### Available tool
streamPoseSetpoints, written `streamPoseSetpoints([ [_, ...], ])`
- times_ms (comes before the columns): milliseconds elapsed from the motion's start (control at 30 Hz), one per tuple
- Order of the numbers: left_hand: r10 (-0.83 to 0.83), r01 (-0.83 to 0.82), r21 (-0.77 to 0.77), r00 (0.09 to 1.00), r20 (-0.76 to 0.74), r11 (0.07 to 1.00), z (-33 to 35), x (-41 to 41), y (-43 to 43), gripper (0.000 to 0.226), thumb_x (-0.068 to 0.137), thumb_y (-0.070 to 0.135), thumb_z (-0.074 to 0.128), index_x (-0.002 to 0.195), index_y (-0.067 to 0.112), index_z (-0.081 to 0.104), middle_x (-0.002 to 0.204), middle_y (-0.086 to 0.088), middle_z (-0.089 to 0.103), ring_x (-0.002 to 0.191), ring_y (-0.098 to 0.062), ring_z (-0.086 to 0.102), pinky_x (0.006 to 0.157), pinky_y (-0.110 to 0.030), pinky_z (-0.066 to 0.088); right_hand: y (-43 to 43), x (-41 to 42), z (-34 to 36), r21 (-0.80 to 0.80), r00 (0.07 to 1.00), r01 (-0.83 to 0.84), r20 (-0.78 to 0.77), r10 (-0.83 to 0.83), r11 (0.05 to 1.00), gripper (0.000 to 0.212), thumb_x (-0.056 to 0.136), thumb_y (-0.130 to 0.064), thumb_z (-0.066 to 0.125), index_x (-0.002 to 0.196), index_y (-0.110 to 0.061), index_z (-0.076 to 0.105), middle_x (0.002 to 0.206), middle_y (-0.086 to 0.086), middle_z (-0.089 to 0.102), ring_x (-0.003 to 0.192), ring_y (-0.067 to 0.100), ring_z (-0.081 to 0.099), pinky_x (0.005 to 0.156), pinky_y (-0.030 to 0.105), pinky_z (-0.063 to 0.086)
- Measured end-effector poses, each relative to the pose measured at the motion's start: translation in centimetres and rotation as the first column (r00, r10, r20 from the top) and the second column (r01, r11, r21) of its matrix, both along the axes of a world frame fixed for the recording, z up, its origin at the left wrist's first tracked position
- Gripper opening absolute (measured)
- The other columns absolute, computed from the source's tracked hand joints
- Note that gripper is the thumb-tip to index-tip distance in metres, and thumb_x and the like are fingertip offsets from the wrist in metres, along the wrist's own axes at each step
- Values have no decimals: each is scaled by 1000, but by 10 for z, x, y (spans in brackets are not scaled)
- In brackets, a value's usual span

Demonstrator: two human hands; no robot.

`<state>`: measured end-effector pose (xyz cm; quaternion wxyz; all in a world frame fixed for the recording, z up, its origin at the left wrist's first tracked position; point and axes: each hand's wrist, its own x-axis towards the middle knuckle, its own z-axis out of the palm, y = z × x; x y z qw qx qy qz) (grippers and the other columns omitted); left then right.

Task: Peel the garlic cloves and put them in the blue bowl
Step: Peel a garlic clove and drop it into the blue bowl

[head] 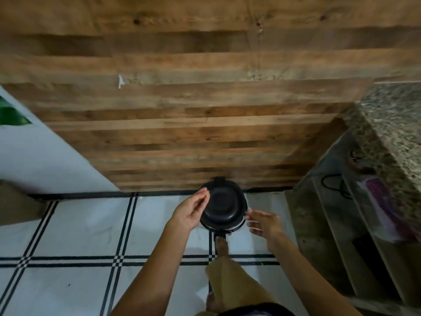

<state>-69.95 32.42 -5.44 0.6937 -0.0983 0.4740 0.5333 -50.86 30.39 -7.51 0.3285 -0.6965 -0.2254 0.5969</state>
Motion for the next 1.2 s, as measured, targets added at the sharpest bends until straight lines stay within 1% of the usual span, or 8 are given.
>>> streamPoseSetpoints([
  [233, -168, 139, -169, 971, -169, 976, -75, -14, 13, 26, 87, -11, 53, 113, -10, 58, 116, -25, 60, 95, -25, 62, 88, -31, 50, 35, -33, -47, -223, 996, -31, -83, 13, 974, 13, 88, -11, 61, 84, 0, 66, 80, 14, 68, 66, 24, 61, 57, 29, 48],
  [367, -123, 69, -272, 975, -187, 960, -160, -11, 33, 26, 89, -16, 46, 114, -17, 53, 124, -29, 53, 84, -25, 58, 62, -22, 56, 68, -51, -113, -380, 992, -6, -119, -43, 925, 10, 86, -4, 61, 80, 4, 64, 74, 15, 62, 61, 26, 52, 57, 31, 43],
  [500, -158, 94, -285, 964, -212, 954, -241, -1, 83, 35, 93, -11, 41, 128, -11, 47, 127, -21, 54, 104, -25, 58, 96, -27, 44, 114, -67, -186, -340, 991, 39, -110, -80, 940, 27, 88, -8, 59, 111, 8, 57, 110, 18, 62, 79, 27, 58, 73, 34, 51],
  [633, -204, 137, -270, 950, -236, 953, -286, 7, 114, 46, 92, -18, 31, 133, -6, 45, 142, -17, 43, 131, -29, 42, 108, -32, 33, 151, -73, -236, -378, 992, 62, -78, -98, 924, 47, 84, -14, 67, 124, 4, 50, 121, 11, 57, 94, 23, 55, 56, 22, 43],
  [800, -196, 119, -298, 949, -246, 947, -275, 3, 107, 43, 92, -13, 39, 133, -4, 43, 139, -23, 45, 130, -33, 44, 100, -31, 40, 153, -69, -250, -403, 992, 81, -60, -115, 912, 48, 79, -20, 73, 120, -2, 58, 113, 10, 62, 100, 22, 58, 55, 24, 45],
  [933, -100, 35, -266, 967, -234, 963, -230, 10, 90, 25, 90, -13, 45, 108, -4, 60, 126, -21, 55, 104, -26, 60, 98, -30, 44, 133, -59, -206, -360, 974, 63, -181, -136, 931, 32, 96, -12, 49, 126, -4, 54, 123, 11, 59, 98, 25, 58, 71, 27, 48],
  [1067, -276, 223, -187, 899, -340, 957, -155, 46, 76, 17, 87, -10, 55, 97, 1, 64, 109, -16, 62, 94, -20, 62, 85, -26, 52, 99, -20, -123, -221, 952, 74, -275, -135, 972, 29, 98, -14, 44, 121, -1, 55, 124, 14, 58, 98, 23, 56, 90, 33, 45],
  [1200, -461, 468, -82, 798, -388, 880, -67, 128, 52, 18, 88, -5, 56, 88, 10, 65, 74, -6, 67, 62, -9, 63, 59, -16, 53, 41, 56, -41, -23, 960, 165, -226, -166, 986, 21, 96, -12, 46, 109, -5, 61, 113, 15, 63, 96, 23, 58, 84, 31, 46],
])
